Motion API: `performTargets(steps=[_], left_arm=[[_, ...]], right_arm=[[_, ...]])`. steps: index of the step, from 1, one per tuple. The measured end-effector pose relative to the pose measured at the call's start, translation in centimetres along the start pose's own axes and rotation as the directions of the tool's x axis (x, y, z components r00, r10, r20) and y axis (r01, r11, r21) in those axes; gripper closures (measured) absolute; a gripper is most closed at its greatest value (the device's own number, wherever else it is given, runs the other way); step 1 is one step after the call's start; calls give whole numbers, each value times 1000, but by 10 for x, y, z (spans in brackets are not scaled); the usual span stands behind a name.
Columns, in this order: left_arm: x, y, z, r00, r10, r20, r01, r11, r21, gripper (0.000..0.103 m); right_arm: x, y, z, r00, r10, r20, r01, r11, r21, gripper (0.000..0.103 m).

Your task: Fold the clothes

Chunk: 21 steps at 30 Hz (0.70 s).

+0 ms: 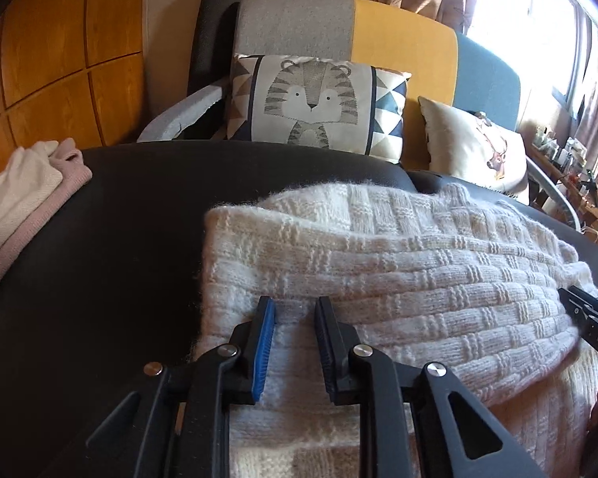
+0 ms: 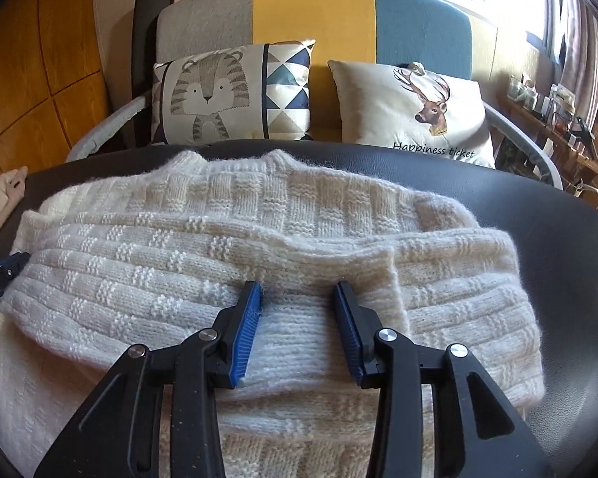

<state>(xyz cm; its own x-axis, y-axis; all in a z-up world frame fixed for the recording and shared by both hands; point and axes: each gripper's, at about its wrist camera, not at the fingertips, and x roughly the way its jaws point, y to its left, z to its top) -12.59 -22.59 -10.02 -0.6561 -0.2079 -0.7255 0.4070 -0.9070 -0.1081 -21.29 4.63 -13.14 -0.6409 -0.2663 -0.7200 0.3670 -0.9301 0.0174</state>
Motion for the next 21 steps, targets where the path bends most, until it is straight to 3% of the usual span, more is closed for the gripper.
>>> performTargets(steps=[6,11,12,14,15,16,21], left_arm=[[1,1,-2,1000,-8,6,8,1000,-6,82],[0,0,-3,1000,-4,7,4,1000,0,81],[0,1,-3,1000,-6,7,6,1000,-2,81],[0,1,-3,1000,-5,8,5,1000,-2,81],[0,0,-3,1000,0,8,0,1000,2,81],[0,-1,-3,1000,6,9,-6,1000,7,81],[0,1,-2,1000,-2,9,2,1000,1,81]], right_arm=[[0,0,0,1000,-1,0,1,1000,2,61],[-6,-8,8,998,31,-57,-30,999,30,61],[-14,-7,7,999,29,-30,-28,999,39,60],[-31,-4,6,1000,23,21,-24,998,55,54],[-33,-4,3,999,29,19,-30,997,70,40],[-34,-4,0,999,33,17,-34,996,84,34],[-18,-10,-18,999,15,-28,-12,995,101,34]])
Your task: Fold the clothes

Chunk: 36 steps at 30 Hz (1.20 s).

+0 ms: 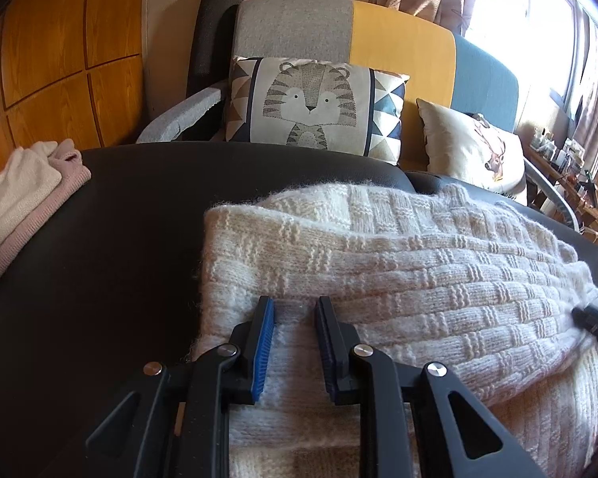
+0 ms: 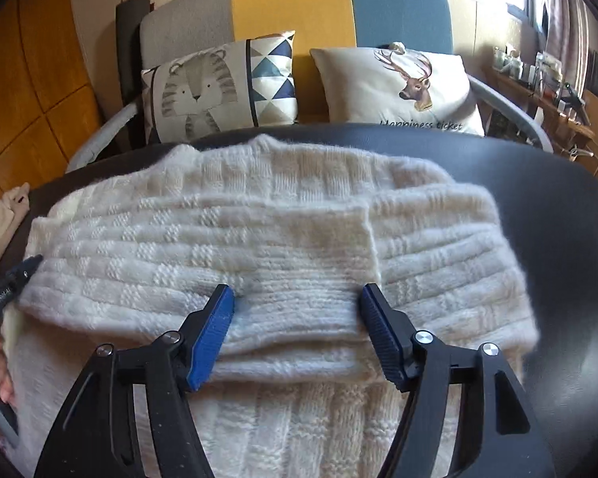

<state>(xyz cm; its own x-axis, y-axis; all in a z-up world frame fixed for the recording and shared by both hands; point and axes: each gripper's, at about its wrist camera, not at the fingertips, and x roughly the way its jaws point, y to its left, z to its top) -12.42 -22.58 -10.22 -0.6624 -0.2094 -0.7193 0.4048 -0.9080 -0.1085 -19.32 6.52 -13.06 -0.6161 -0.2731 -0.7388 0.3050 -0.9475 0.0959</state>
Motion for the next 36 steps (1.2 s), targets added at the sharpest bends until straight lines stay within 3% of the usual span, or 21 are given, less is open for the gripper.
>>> performTargets(steps=[12,16,22,24,28,36], left_arm=[[1,2,0,1000,-16,1,16,1000,-13,81],[2,3,0,1000,-18,2,18,1000,-14,81],[2,7,0,1000,-29,2,29,999,-23,81],[2,8,0,999,-38,2,38,999,-30,81],[2,8,0,999,-39,3,39,999,-30,81],[3,7,0,999,-36,3,36,999,-28,81]], right_arm=[[-3,-3,6,1000,-9,3,9,1000,5,28],[-34,7,15,988,-3,155,1,1000,14,28],[-8,51,16,998,34,51,-26,988,-149,28],[8,50,9,1000,-7,-7,6,987,-160,28],[10,26,7,998,56,-2,-56,998,-41,27],[10,32,3,999,36,7,-35,997,-70,23]])
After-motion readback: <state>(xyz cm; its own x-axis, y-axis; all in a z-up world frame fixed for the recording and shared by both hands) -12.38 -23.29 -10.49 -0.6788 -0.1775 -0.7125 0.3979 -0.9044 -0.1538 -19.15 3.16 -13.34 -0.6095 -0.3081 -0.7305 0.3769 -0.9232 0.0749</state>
